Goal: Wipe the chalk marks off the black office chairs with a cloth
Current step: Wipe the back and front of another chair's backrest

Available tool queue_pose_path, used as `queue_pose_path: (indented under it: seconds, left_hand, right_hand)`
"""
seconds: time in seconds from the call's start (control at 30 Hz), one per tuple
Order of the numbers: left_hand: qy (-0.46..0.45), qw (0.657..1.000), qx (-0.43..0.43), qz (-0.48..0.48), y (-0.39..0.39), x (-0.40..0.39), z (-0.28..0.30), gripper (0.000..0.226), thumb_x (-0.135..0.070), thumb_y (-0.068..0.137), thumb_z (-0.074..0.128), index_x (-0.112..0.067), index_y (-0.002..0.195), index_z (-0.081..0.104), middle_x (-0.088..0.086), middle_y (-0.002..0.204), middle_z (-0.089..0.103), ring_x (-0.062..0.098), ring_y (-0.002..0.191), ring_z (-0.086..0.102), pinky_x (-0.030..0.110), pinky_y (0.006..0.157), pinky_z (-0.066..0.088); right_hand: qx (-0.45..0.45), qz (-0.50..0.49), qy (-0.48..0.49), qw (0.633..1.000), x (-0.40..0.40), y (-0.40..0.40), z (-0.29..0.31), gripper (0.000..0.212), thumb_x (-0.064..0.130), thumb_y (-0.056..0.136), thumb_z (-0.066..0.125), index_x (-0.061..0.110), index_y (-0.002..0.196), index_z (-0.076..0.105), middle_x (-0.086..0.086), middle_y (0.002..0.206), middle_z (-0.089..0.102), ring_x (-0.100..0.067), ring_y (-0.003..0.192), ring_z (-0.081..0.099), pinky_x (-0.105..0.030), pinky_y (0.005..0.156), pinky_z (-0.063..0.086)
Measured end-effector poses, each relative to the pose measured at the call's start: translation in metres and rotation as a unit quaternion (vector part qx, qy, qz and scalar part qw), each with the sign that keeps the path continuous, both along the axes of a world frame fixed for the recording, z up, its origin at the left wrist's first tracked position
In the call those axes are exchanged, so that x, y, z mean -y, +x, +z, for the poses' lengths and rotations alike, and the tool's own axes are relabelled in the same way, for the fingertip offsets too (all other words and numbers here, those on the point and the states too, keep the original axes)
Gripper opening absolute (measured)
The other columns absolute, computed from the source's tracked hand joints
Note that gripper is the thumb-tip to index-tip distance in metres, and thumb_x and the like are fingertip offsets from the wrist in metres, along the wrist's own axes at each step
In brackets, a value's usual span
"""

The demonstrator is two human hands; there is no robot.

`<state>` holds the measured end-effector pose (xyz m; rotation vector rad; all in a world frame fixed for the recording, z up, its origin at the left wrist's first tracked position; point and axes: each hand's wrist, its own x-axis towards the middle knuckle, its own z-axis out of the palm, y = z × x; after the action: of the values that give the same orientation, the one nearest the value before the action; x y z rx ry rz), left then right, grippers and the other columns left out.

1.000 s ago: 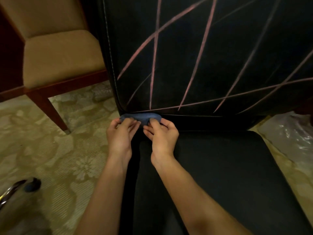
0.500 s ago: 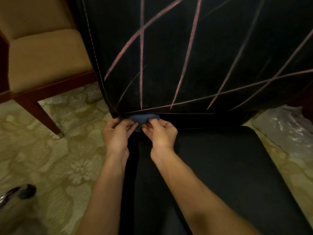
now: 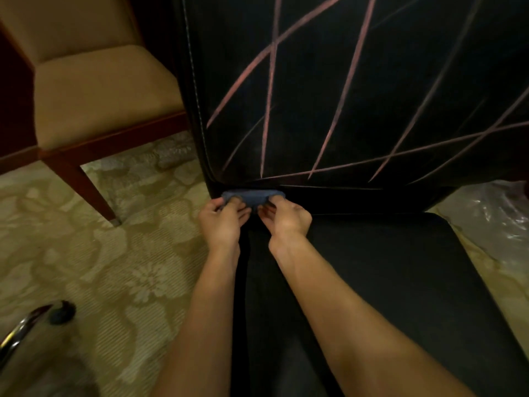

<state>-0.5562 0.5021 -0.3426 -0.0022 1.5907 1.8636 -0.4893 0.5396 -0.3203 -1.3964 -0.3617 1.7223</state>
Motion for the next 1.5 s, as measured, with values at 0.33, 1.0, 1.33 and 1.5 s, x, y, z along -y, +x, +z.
queue_pose_path:
  seconds: [0.33,1.0,1.33,1.5]
  left_hand:
    - [0.113,0.993,-0.031,-0.016,0.011,0.025,0.05,0.008,-0.002,0.093,0.065,-0.004,0.1,0.062,0.009,0.083,0.07,0.014,0.074,0.071,0.021,0.071,0.056]
    - [0.124,0.991,-0.038,-0.02,0.055,0.002,0.058,0.007,0.0,0.091,0.065,-0.006,0.093,0.064,0.014,0.086,0.071,0.018,0.077,0.072,0.026,0.074,0.058]
    - [0.036,0.997,0.07,0.0,0.076,-0.037,0.027,0.024,-0.001,0.092,0.064,0.004,0.116,0.062,0.023,0.102,0.072,0.022,0.085,0.074,0.029,0.079,0.062]
    - [0.056,0.996,0.074,-0.006,0.084,-0.029,0.035,0.026,0.001,0.09,0.066,0.007,0.115,0.062,0.019,0.094,0.072,0.021,0.081,0.073,0.028,0.078,0.061]
  right_hand:
    - [-0.083,0.008,0.099,0.992,0.024,0.025,0.048,0.009,0.001,0.09,0.067,-0.001,0.098,0.068,-0.017,0.086,0.074,-0.026,0.083,0.074,-0.031,0.075,0.061]
    - [-0.087,-0.005,0.136,0.987,0.003,0.068,0.048,0.007,0.0,0.09,0.066,0.002,0.096,0.068,-0.013,0.083,0.074,-0.024,0.083,0.074,-0.029,0.076,0.06]
    - [-0.044,-0.043,0.041,0.997,-0.034,0.071,0.022,0.022,-0.001,0.087,0.068,-0.005,0.108,0.065,-0.017,0.093,0.071,-0.024,0.082,0.073,-0.031,0.076,0.062]
    - [-0.044,-0.046,0.038,0.997,-0.026,0.081,0.032,0.021,-0.001,0.086,0.068,-0.006,0.107,0.065,-0.018,0.089,0.072,-0.022,0.075,0.073,-0.028,0.071,0.061]
